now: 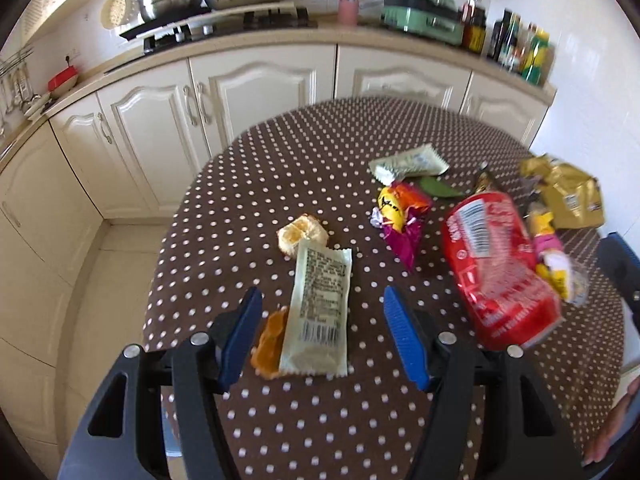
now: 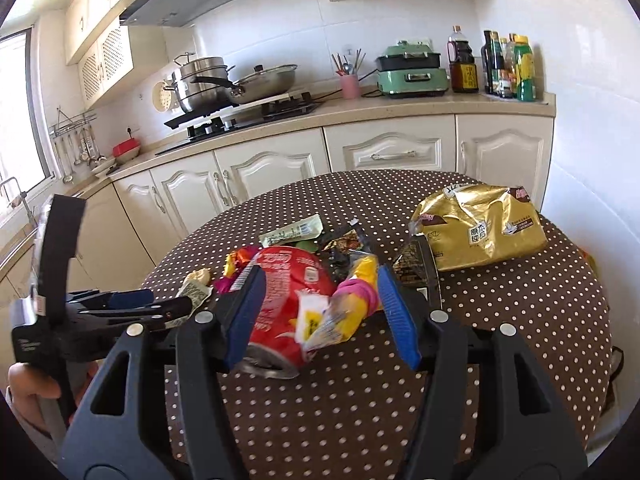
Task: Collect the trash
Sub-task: 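Grasp the paper wrapper with the left tool while the right tool grasps the yellow packet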
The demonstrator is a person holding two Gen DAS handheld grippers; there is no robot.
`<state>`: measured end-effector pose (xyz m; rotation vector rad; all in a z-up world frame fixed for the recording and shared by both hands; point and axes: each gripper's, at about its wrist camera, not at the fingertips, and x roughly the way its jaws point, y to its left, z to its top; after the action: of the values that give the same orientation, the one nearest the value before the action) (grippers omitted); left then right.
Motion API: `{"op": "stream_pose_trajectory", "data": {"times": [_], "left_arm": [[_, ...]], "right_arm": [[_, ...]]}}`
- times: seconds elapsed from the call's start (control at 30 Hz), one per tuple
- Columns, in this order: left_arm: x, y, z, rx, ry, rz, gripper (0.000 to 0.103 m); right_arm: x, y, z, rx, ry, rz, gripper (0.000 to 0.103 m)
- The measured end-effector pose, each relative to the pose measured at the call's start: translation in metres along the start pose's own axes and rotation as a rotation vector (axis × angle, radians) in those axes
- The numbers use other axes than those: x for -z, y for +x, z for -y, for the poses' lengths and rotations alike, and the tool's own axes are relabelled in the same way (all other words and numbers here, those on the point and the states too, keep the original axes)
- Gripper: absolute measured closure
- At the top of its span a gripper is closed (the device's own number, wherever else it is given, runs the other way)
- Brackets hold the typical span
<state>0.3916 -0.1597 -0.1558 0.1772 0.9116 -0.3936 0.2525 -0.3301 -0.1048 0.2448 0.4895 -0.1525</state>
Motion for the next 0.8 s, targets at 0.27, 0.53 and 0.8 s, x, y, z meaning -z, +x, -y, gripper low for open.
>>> {"op": "stream_pose_trajectory", "data": {"times": [0.27, 0.53, 0.8], "left_arm": [[-0.004, 0.009, 0.004, 0.008, 0.003, -0.024, 0.095], [-0.006, -0.025, 0.011, 0.113, -0.042, 0.1, 0.095], [-0.002, -0.037, 0.015, 0.134, -0.038, 0.121, 0.095]], "right_arm": [[-0.002, 0.017, 0.03, 0.055, 0.026, -0.055, 0.044], [-0.005, 0.033, 0.051, 0.055, 0.048, -0.13, 0.044], [-0.009, 0.06, 0.04, -0.04, 0.071, -0.219, 0.052]]}}
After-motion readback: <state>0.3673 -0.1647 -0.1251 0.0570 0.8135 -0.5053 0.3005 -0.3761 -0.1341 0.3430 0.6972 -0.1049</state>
